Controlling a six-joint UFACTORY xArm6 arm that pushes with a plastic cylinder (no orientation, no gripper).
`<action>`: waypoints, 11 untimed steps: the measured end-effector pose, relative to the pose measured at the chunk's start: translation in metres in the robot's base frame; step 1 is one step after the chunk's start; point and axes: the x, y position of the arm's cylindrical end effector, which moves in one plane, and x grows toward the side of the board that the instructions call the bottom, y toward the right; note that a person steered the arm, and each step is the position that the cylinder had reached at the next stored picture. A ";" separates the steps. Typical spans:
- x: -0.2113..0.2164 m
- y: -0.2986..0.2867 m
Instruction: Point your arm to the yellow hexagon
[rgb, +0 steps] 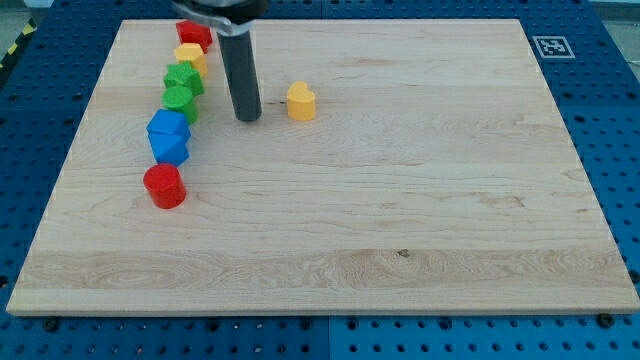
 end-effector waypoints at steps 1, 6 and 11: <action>-0.033 0.000; -0.177 -0.092; -0.110 -0.153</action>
